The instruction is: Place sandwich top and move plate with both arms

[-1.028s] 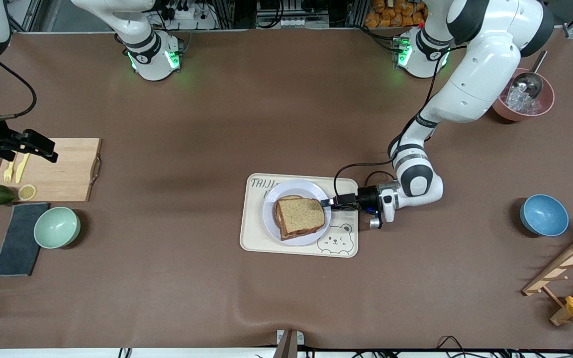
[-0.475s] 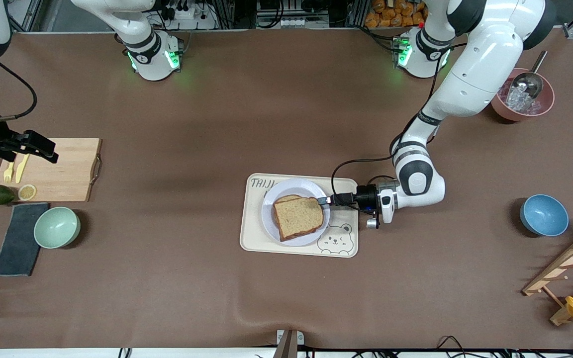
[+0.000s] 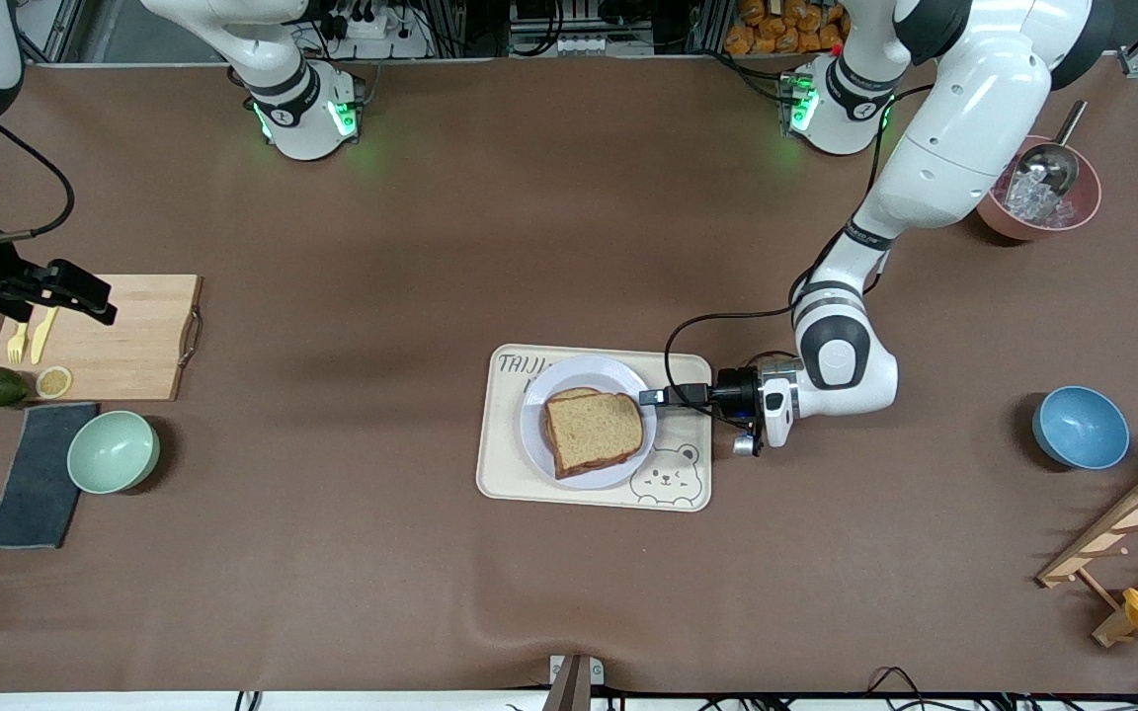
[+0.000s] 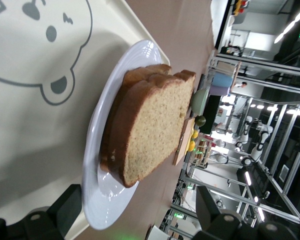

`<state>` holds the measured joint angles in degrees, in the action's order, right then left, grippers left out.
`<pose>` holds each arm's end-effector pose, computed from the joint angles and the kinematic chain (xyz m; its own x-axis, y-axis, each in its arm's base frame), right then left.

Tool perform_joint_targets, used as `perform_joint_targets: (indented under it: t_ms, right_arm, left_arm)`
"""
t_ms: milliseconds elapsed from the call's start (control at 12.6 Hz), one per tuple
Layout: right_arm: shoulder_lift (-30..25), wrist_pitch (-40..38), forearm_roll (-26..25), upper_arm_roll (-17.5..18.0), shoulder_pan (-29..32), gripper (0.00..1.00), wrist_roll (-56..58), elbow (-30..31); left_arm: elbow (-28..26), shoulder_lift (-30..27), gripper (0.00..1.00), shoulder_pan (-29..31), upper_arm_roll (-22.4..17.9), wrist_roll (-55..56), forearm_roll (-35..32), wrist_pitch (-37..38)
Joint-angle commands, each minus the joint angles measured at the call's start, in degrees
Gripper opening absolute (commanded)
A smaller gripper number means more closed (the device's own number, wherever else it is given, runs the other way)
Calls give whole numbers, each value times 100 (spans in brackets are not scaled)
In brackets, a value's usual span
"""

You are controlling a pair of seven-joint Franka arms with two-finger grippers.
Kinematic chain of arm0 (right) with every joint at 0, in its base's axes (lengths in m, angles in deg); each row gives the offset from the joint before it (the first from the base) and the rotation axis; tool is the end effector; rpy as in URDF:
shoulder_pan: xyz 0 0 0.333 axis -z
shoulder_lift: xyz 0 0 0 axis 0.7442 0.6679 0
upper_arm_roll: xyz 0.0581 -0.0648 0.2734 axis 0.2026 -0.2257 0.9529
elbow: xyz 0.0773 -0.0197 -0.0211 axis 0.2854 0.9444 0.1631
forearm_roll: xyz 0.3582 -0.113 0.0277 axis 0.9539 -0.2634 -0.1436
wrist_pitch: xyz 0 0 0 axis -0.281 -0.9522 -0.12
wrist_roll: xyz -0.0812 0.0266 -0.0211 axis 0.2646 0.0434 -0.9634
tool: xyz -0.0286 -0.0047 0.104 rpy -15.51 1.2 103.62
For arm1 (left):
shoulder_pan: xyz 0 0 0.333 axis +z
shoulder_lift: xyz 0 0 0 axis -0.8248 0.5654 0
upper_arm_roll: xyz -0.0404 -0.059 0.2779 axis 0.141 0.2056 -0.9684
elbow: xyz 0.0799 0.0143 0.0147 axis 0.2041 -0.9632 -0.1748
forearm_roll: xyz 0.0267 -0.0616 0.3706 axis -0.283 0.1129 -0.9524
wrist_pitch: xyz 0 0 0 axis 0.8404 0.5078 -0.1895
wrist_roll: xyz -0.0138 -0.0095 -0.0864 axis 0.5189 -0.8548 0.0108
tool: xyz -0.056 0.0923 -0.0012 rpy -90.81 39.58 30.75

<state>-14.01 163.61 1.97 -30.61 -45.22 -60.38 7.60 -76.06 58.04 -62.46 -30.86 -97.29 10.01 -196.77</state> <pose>0.5638 -0.0110 0.5609 0.9989 -0.0412 0.0231 -0.0414 -0.9991 0.0069 0.5627 -0.2525 0.1400 0.9696 0.0382 -0.2415 0.2401 -0.3352 0.9110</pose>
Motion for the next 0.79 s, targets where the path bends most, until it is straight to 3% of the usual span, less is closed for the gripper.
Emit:
perform_joint_targets:
  t_ms: [0, 316, 554, 712]
  right_arm:
    - [74, -36, -33, 90, 100, 100, -48, -130]
    - [74, -45, -33, 90, 108, 100, -39, -130]
    - [74, -62, -33, 90, 108, 100, -39, -138]
    - [74, -54, -42, 90, 108, 100, -30, -130]
  left_arm:
    - [-116, -457, 100, 12, -39, 754, -576, -61]
    - [-107, -791, 100, 47, -57, 1386, -1244, -61]
    - [-90, -1309, 100, 91, -57, 2448, -2149, -61]
    - [-72, -1730, 100, 161, -57, 3091, -3191, -44]
